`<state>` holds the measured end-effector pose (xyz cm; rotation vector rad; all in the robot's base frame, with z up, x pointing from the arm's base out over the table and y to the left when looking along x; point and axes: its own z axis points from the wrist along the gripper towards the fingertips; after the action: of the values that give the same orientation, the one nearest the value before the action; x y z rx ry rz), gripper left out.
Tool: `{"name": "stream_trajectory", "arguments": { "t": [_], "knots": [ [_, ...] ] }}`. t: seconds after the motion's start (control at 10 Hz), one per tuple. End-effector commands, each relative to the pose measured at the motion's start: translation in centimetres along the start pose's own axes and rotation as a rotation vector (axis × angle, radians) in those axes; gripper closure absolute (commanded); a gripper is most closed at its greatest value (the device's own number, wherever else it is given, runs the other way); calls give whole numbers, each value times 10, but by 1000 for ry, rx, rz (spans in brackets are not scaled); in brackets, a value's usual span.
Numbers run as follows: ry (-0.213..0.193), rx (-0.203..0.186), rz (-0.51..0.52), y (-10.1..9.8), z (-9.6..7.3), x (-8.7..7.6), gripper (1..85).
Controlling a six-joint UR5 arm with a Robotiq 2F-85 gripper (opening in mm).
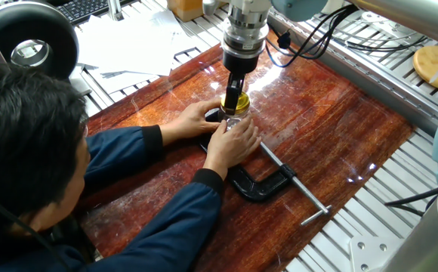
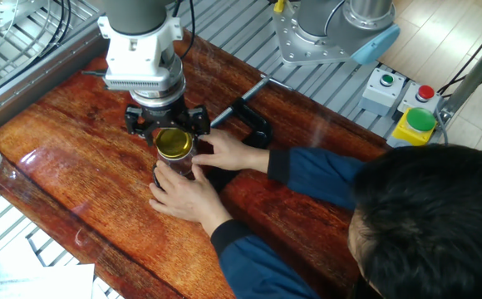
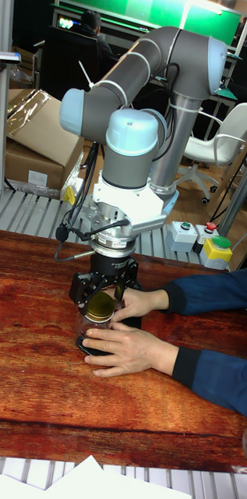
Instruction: Screw the lid onto the jar
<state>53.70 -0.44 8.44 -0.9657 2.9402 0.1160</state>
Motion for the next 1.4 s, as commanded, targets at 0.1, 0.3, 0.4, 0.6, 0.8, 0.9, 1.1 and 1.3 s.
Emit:
{"name": "stream_trajectory", "arguments": {
  "t": [0.1, 0.3, 0.4, 0.6, 0.8, 0.9, 1.1, 1.3],
  "knots": [
    [6, -29, 11, 16, -28, 3, 7],
    [-1, -24, 1, 15, -30, 1, 37],
    [0, -15, -11, 10, -26, 0, 60],
    [4, 5, -45, 2, -15, 1, 63],
    [20, 3, -48, 2, -14, 4, 63],
    [22, 3, -48, 2, -14, 4, 70],
    [22, -9, -39, 6, -18, 4, 83],
    [16, -17, -39, 8, -21, 3, 97]
  ]
}}
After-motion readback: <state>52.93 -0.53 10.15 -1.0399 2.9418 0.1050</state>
